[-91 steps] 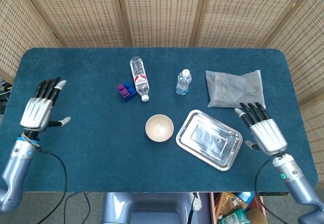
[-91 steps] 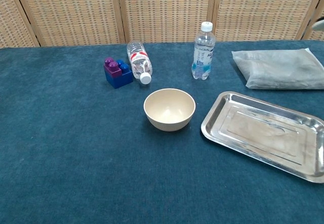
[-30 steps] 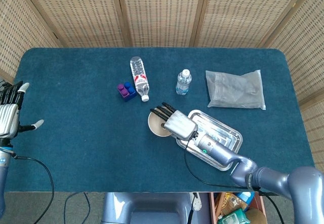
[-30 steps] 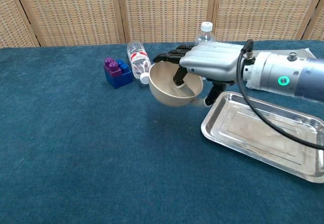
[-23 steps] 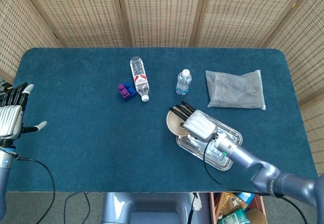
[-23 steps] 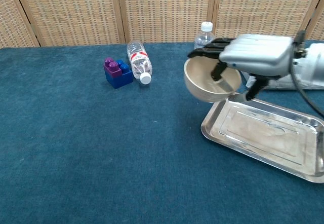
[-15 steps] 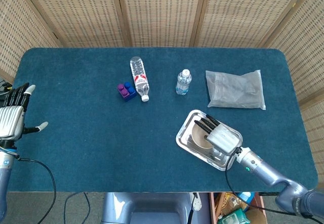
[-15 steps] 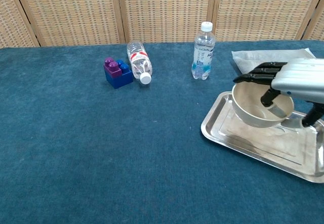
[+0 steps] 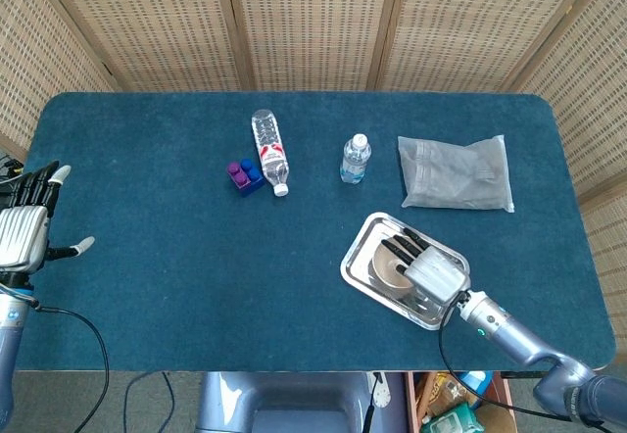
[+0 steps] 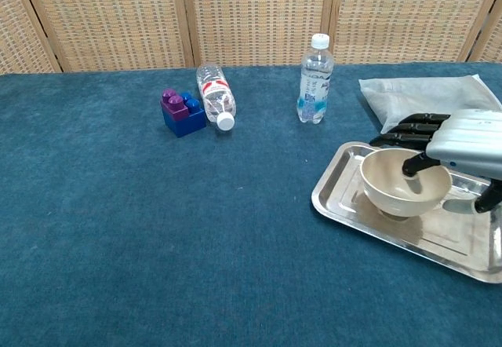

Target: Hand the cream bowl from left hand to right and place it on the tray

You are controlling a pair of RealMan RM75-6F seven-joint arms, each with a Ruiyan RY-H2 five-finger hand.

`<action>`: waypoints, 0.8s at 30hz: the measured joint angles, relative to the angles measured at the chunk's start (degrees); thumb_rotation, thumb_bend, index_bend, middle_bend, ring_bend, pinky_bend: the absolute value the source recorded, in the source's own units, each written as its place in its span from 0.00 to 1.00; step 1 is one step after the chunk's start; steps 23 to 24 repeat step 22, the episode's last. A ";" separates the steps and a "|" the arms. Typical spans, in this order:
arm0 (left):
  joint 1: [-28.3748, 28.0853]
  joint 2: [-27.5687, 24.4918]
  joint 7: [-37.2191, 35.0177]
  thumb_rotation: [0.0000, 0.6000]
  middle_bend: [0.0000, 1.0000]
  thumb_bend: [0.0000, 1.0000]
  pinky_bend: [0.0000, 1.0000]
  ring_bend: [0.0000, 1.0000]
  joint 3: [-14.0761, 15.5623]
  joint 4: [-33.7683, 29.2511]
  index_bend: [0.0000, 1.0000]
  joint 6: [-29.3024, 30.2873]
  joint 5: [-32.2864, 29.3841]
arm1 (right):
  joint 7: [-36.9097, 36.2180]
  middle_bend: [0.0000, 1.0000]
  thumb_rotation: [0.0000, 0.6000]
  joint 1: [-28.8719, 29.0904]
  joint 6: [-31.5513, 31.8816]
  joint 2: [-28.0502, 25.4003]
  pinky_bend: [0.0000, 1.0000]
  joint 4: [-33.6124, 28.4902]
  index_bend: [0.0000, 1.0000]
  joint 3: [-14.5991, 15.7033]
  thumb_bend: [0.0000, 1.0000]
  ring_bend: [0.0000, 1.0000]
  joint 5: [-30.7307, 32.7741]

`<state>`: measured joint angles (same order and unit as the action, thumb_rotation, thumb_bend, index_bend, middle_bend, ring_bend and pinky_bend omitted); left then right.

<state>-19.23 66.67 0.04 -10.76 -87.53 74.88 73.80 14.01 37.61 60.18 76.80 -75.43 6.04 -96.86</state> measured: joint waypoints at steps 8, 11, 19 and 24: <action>0.11 -0.34 -0.30 1.00 0.00 0.00 0.00 0.00 0.03 -0.39 0.00 -0.18 0.07 | 1.26 0.00 1.00 -1.23 1.00 -0.90 0.00 -2.19 0.12 -0.71 0.19 0.00 1.05; 0.35 -0.37 -0.45 1.00 0.00 0.00 0.00 0.00 0.28 -0.49 0.00 0.18 0.60 | 0.90 0.00 1.00 -2.55 4.00 -1.70 0.00 -3.61 0.09 -1.12 0.09 0.00 1.05; 2.67 -0.54 -1.41 1.00 0.00 0.00 0.00 0.00 2.48 -0.34 0.00 2.86 3.53 | -1.95 0.00 1.00 -13.80 19.91 -5.45 0.00 -12.59 0.00 -2.51 0.00 0.00 5.38; 3.80 -0.64 -1.84 1.00 0.00 0.00 0.00 0.00 3.53 -0.12 0.00 4.17 4.87 | -2.77 0.00 1.00 -18.30 25.43 -5.11 0.00 -12.42 0.00 -3.26 0.00 0.00 6.97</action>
